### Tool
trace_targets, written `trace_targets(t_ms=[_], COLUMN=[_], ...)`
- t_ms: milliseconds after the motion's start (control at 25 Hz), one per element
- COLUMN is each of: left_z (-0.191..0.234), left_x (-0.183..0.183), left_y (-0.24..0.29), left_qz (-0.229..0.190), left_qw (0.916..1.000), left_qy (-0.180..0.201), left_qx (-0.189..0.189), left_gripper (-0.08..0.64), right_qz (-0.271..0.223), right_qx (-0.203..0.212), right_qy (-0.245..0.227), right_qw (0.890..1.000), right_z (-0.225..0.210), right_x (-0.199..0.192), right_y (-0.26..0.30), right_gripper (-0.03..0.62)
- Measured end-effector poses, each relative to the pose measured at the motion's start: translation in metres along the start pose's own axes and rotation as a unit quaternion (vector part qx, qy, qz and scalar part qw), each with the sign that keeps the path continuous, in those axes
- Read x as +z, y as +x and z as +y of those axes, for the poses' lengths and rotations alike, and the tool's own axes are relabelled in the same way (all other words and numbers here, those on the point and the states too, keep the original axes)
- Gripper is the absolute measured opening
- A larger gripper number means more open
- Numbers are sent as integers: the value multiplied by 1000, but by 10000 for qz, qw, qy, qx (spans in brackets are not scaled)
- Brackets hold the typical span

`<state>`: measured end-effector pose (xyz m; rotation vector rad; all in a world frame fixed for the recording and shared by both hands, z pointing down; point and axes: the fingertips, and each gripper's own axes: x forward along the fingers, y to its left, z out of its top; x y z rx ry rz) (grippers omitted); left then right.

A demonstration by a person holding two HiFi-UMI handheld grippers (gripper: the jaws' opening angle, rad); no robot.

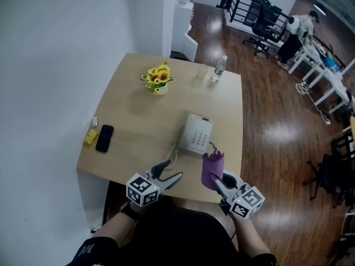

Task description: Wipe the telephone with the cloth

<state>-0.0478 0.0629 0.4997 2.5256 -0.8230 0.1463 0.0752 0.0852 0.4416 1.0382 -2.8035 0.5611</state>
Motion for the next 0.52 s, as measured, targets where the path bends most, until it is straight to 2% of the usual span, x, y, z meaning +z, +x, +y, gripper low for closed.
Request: trace_targets(t_ms=[200,400,520], left_z=[-46,-81,-104], left_x=[-20,-36,-43], left_y=[-17,-37,-47], left_qz=[67,4,-85], left_qw=[9999,9998,9999], left_qy=[92,149,36], left_qx=[43,97,63], left_gripper=[279,278,272], right_qz=[-170,-252,-224], right_qx=[22,10,-12], right_qy=[133,31,-98], right_qw=[9998,9997,9997], right_z=[25,51,66], right_x=[-15,-30,-36], right_y=[-46,-86,-113], right_gripper=[66,65,65])
